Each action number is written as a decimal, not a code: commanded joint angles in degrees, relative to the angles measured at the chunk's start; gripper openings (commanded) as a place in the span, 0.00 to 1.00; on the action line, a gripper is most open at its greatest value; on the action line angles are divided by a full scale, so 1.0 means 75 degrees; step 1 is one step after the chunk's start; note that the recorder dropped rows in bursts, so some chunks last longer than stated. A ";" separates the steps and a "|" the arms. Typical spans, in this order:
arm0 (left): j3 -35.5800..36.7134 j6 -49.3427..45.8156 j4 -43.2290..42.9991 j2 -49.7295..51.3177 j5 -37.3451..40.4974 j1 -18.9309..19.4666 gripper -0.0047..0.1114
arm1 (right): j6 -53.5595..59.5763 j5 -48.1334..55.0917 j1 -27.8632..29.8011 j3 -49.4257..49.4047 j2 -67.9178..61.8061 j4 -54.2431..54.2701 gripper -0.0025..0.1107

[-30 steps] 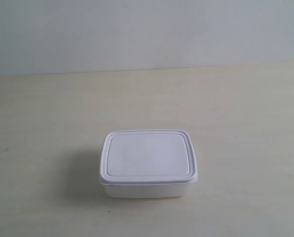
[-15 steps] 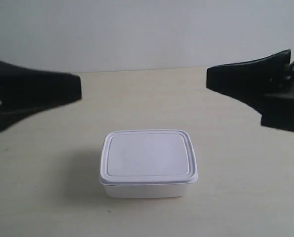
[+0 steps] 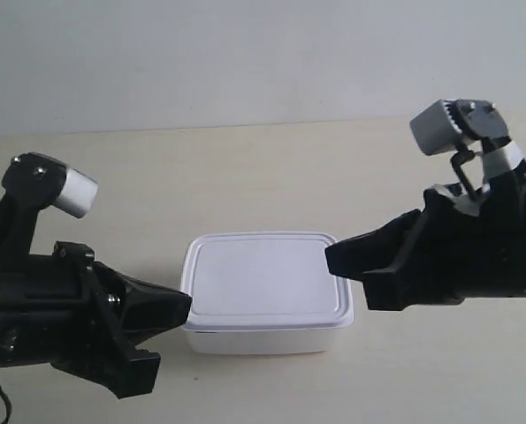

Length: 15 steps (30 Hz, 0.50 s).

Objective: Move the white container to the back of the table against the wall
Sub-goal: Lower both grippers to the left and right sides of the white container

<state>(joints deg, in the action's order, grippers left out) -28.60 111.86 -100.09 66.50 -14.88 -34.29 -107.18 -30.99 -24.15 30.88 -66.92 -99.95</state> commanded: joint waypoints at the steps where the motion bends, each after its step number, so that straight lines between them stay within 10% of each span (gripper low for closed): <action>1: 0.0041 0.0348 0.0020 0.0564 0.0144 -0.0035 0.04 | -0.0478 -0.0082 -0.0032 -0.0023 -0.0723 0.0001 0.02; 15: -0.0201 0.0749 0.0020 0.2653 -0.0149 -0.0035 0.04 | -0.1166 -0.0119 -0.1093 -0.0032 -0.2897 0.0001 0.02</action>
<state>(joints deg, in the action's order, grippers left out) -29.64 117.12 -99.99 85.45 -15.87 -34.29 -115.85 -32.72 -31.64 30.88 -86.42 -99.95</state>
